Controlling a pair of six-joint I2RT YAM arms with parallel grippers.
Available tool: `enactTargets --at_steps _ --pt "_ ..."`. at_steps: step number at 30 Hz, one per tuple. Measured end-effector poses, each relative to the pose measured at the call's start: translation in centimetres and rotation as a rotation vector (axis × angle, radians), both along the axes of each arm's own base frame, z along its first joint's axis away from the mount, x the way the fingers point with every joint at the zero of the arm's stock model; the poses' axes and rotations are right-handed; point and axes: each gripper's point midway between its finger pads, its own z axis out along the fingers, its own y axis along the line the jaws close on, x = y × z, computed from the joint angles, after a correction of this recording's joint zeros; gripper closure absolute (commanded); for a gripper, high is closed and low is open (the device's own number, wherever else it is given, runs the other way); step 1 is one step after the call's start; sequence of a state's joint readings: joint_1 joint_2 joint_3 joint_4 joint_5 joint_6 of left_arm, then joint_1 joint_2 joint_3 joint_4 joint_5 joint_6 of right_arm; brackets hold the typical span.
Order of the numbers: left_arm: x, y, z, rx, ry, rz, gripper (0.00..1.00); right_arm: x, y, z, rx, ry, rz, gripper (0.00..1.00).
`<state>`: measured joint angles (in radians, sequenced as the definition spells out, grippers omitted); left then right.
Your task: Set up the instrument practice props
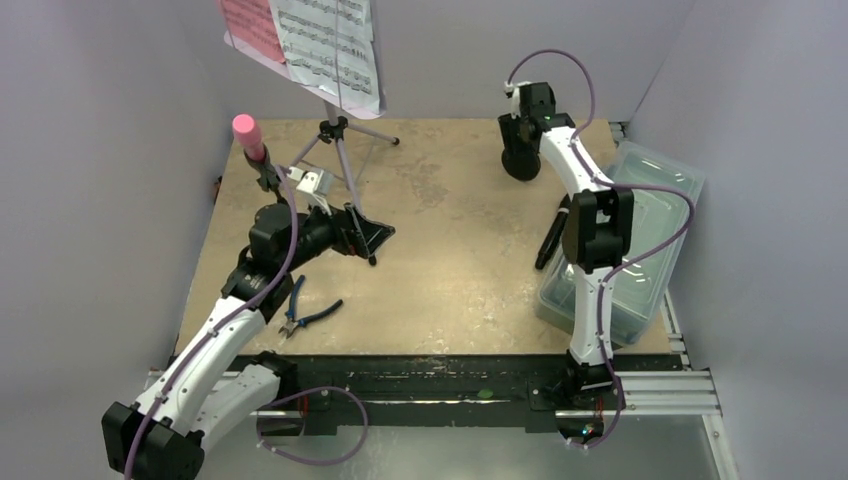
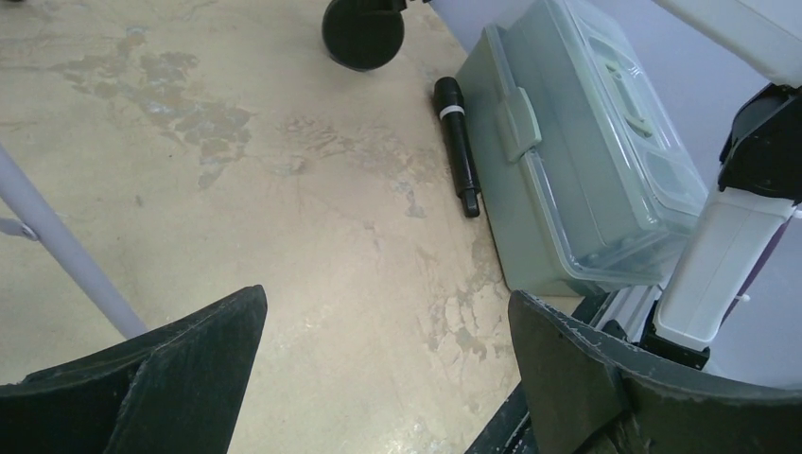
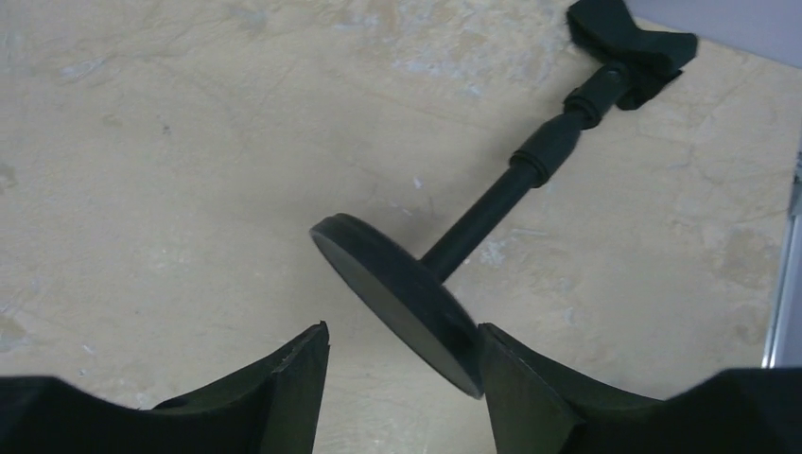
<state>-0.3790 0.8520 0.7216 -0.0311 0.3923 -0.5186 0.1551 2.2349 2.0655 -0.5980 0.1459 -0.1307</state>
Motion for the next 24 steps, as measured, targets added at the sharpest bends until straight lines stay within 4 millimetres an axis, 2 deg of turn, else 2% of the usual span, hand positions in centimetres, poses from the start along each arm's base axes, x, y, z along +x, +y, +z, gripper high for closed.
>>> enactTargets --at_steps 2,3,9,13,16,19,21,22,24 --pt "0.1 -0.3 -0.1 -0.011 0.01 -0.011 0.0 -0.1 1.0 -0.7 -0.02 0.01 0.017 0.4" --pt "0.1 -0.4 -0.2 -0.011 0.013 -0.016 0.0 0.0 1.4 -0.9 -0.045 0.002 0.021 0.44" --pt "0.2 -0.7 -0.7 -0.013 0.038 -0.024 0.0 0.8 3.7 -0.7 -0.174 -0.07 0.011 0.81" --pt "0.2 -0.8 -1.1 -0.006 0.055 -0.025 0.0 0.2 5.5 -0.7 -0.266 -0.137 -0.038 0.93" --pt "0.0 -0.7 -1.6 0.004 0.078 -0.024 0.0 -2.2 7.6 -0.7 -0.335 -0.177 -0.063 0.96" --pt "-0.1 -0.6 -1.7 0.012 0.092 -0.021 0.0 -6.1 11.7 -2.2 -0.366 -0.173 -0.018 0.97" --pt "-0.2 -0.6 -1.7 0.016 0.099 -0.018 0.0 -8.8 14.4 -5.1 -0.376 -0.127 0.049 0.96" --pt "-0.1 -0.6 -1.6 0.017 0.099 -0.017 0.0 -10.6 15.6 -7.1 -0.396 -0.087 0.094 0.94" --pt "-0.1 -0.5 -1.5 0.017 0.098 -0.013 0.0 -14.4 16.6 -10.8 -0.463 -0.008 0.174 0.92"
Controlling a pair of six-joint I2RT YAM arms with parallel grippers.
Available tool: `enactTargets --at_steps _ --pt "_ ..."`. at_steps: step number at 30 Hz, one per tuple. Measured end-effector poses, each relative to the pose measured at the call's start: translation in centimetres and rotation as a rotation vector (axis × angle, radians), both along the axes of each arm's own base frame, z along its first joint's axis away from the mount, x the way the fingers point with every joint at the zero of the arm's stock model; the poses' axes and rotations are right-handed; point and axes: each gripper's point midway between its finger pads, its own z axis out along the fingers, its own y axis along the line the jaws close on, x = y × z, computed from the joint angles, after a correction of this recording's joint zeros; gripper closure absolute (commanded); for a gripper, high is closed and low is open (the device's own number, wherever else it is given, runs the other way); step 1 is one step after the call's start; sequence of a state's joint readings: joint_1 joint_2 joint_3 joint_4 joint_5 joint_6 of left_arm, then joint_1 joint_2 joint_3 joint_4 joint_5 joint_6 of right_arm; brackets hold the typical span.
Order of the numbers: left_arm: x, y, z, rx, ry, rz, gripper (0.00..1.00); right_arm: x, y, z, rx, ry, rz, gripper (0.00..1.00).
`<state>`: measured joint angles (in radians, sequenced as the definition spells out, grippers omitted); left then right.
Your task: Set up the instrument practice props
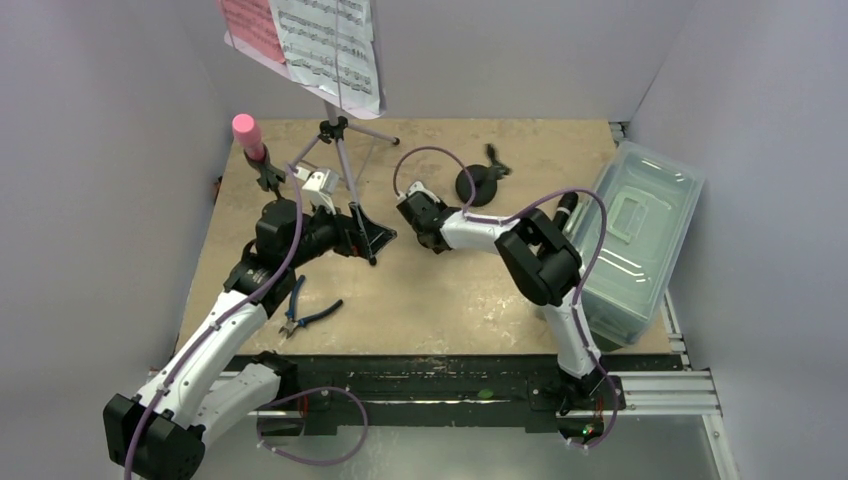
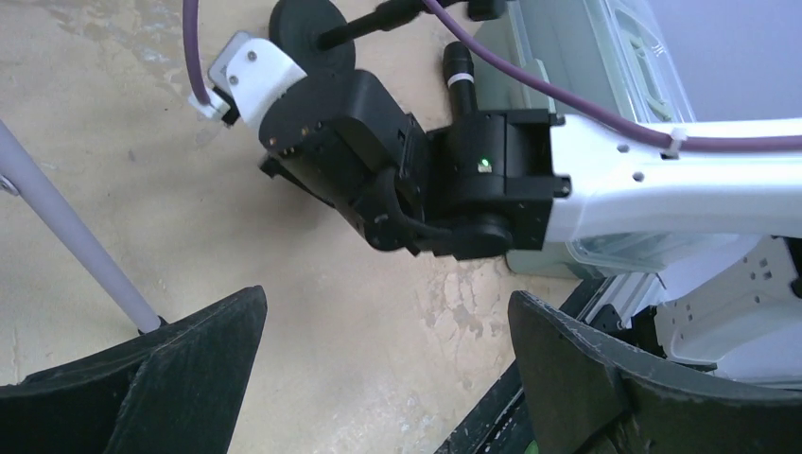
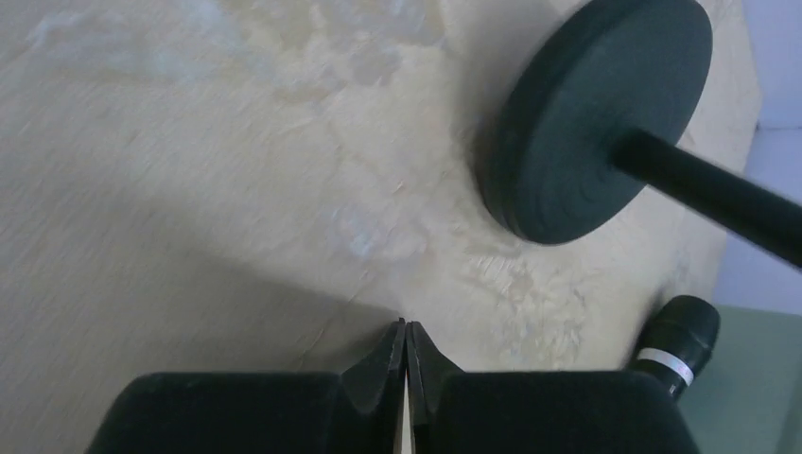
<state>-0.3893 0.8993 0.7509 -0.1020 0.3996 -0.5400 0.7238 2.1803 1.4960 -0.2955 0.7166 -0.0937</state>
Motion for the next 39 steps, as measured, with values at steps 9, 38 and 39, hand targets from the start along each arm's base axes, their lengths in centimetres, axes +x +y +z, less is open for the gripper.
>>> enactTargets --at_steps 9,38,39 --pt "-0.2 0.4 -0.9 0.022 0.041 0.019 0.0 -3.8 0.5 0.2 0.012 0.036 0.051 0.74" --pt "-0.3 0.6 -1.3 0.051 0.077 0.024 0.0 4.2 -4.7 15.2 0.894 -0.341 -0.252 0.06" --pt "-0.5 0.7 -1.3 0.053 0.078 0.024 0.0 5.4 -6.0 15.1 0.899 -0.376 -0.275 0.07"
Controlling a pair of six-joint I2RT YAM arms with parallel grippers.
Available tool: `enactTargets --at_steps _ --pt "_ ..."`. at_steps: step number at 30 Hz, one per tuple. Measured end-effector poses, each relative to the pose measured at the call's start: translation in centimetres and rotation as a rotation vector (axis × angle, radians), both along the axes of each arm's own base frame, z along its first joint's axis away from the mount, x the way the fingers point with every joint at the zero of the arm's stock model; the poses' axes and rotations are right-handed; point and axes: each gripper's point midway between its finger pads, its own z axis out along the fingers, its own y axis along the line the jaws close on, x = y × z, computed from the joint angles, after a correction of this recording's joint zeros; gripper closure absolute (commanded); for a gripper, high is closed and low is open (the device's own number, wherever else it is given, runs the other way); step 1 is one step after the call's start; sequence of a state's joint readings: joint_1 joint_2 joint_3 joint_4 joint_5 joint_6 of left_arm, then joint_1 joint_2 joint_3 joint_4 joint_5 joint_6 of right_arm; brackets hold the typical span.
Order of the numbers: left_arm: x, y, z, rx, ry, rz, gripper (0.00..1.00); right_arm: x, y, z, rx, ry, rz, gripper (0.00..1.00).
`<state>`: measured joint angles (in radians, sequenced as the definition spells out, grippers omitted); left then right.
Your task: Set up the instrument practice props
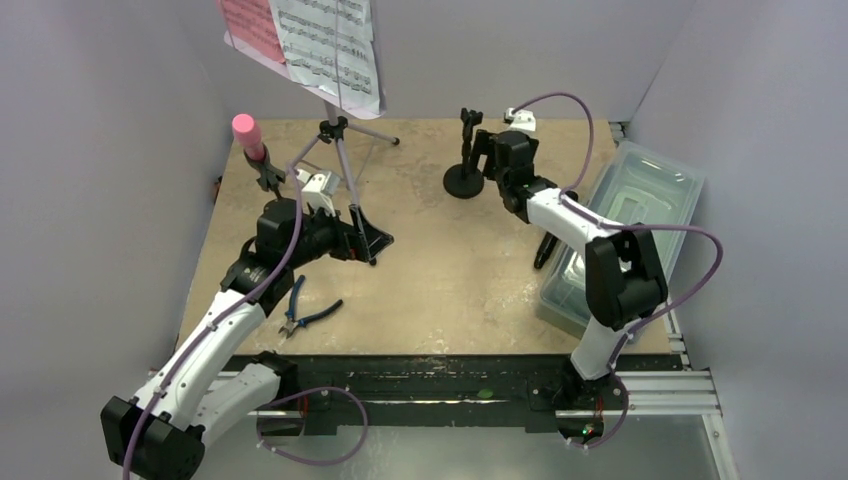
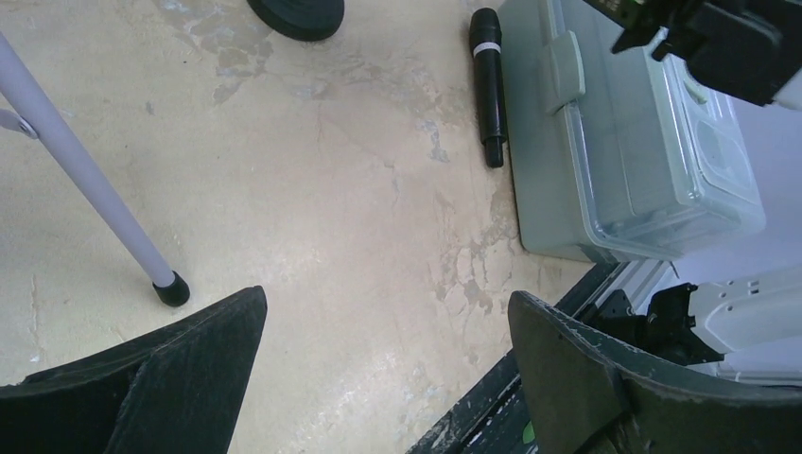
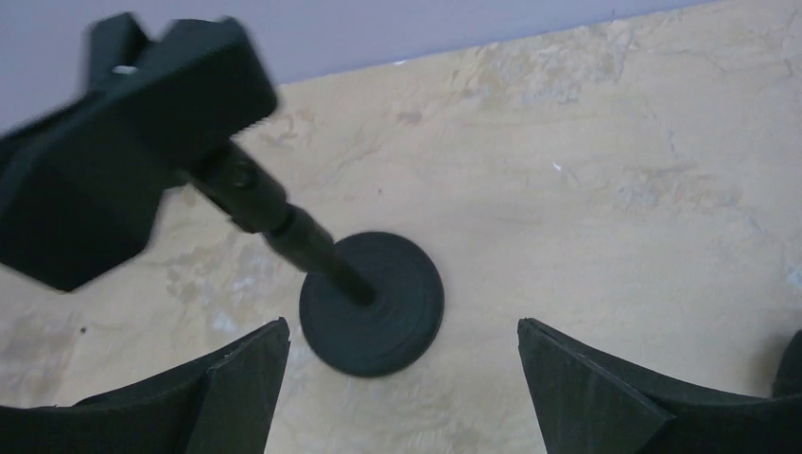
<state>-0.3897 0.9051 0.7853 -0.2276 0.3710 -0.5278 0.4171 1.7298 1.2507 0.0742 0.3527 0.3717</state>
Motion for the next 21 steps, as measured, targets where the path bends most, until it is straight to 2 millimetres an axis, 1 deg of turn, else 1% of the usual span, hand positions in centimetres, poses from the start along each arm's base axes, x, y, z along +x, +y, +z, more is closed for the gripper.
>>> enactTargets --at_steps 1,2,5,7,9,12,14,15,18,19,21 --pt "-0.1 0.1 0.0 0.001 0.001 0.0 0.0 0.8 -0.5 -0.1 0.0 -0.018 -0.013 0.08" --pt "-0.3 0.1 0.1 0.001 0.002 0.0 0.0 1.7 -0.6 -0.3 -0.005 -0.044 -0.015 0.08" --pt "-0.9 0.4 0.3 0.001 0.001 0.0 0.0 3.5 1.0 -1.0 -0.02 -0.116 0.025 0.1" --pt "-1.2 0.5 0.7 -0.004 -0.008 0.001 0.0 4.4 2.2 -1.3 -0.028 -0.165 0.052 0.14" --pt "-1.5 0.6 1.0 -0.008 -0.015 0.0 0.0 5.1 3.2 -1.6 -0.031 -0.206 0.079 0.27" --pt "-1.8 0.7 1.1 -0.006 -0.012 0.001 0.0 6.1 4.3 -2.2 -0.041 -0.239 0.119 0.51" --pt "-1.9 0.8 1.1 -0.002 -0.007 0.004 0.0 6.5 4.8 -2.1 -0.044 -0.259 0.142 0.74" --pt "-1.9 0.8 1.0 0.001 -0.002 0.005 0.0 6.6 5.0 -2.1 -0.052 -0.27 0.153 0.82" --pt "-2.0 0.9 0.6 0.007 0.012 0.008 0.01 6.9 5.3 -1.6 -0.058 -0.309 0.196 0.98" --pt "-2.0 0.9 0.5 0.009 0.015 0.008 0.01 6.9 5.5 -1.6 -0.061 -0.313 0.223 1.0" --pt "-2.0 0.9 0.4 0.011 0.02 0.008 0.0 6.9 5.9 -1.6 -0.062 -0.318 0.29 1.0"
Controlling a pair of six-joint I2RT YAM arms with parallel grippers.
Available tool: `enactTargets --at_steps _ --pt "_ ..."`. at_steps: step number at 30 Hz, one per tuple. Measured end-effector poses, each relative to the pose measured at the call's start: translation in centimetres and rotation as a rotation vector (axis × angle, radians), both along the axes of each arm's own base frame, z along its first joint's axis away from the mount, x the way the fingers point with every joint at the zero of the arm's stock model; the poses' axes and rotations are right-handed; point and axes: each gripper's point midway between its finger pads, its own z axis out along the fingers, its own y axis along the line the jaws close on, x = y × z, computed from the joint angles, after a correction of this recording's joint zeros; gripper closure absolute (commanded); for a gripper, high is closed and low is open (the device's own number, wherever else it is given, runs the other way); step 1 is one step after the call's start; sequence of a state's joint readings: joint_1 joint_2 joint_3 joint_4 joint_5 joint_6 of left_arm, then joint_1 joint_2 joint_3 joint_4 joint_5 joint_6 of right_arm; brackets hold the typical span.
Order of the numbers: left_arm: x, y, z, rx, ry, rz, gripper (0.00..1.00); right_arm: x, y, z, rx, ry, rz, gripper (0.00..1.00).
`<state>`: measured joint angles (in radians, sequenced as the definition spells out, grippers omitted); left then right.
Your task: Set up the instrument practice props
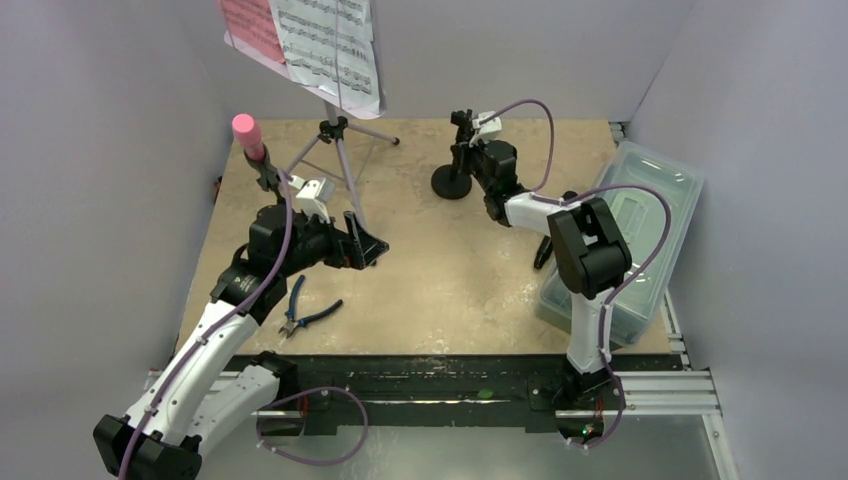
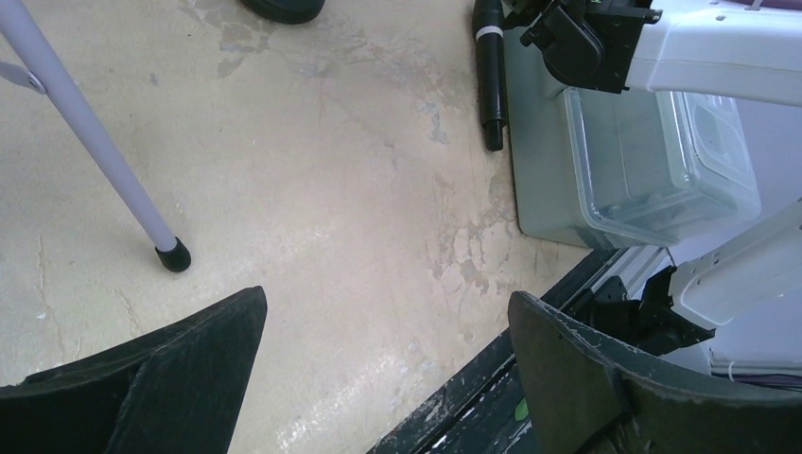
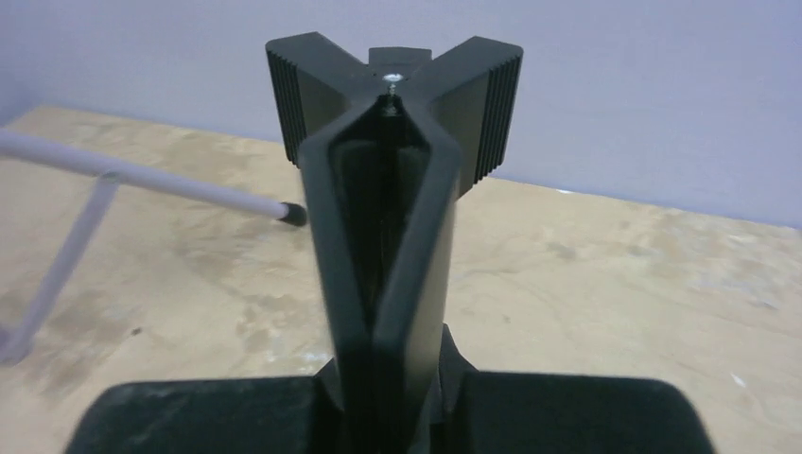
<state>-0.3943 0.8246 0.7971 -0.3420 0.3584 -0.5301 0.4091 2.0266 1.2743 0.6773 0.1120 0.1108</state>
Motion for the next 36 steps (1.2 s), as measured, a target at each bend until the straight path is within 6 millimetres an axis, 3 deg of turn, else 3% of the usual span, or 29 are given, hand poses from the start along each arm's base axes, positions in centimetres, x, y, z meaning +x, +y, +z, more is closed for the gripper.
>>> enactTargets --at_steps 3,5,7,12,16,21,29,36 --pt "0.0 0.0 0.0 0.003 0.003 -0.001 0.0 -1.3 1.0 -0.1 -0.002 -0.01 0.134 1.0" --pt "0.0 0.0 0.3 0.003 -0.006 -0.006 0.0 -3.2 1.5 -0.2 -0.016 -0.006 0.233 1.0" --pt "-0.1 -0.1 0.5 0.003 -0.021 -0.018 0.0 -6.5 2.2 -0.1 -0.021 0.017 0.351 1.0" --pt "-0.4 -1.1 1.9 -0.019 -0.09 -0.098 0.0 -17.2 5.1 0.3 -0.031 -0.014 0.721 1.0" --pt "-0.5 -1.8 3.3 -0.038 -0.198 -0.162 0.0 -24.7 8.2 -1.1 -0.104 -0.07 0.954 1.0" --pt "-1.8 -2.5 3.8 -0.03 -0.383 -0.26 0.01 -30.8 11.7 -0.6 -0.175 -0.195 1.187 1.0" --pt "-3.4 -4.2 0.4 -0.041 -0.502 -0.41 0.01 -33.3 12.4 -0.4 -0.212 -0.259 1.292 1.0" --pt "-4.4 -6.4 -0.3 -0.041 -0.57 -0.559 0.04 -34.3 13.0 -0.5 -0.225 -0.244 1.34 1.0"
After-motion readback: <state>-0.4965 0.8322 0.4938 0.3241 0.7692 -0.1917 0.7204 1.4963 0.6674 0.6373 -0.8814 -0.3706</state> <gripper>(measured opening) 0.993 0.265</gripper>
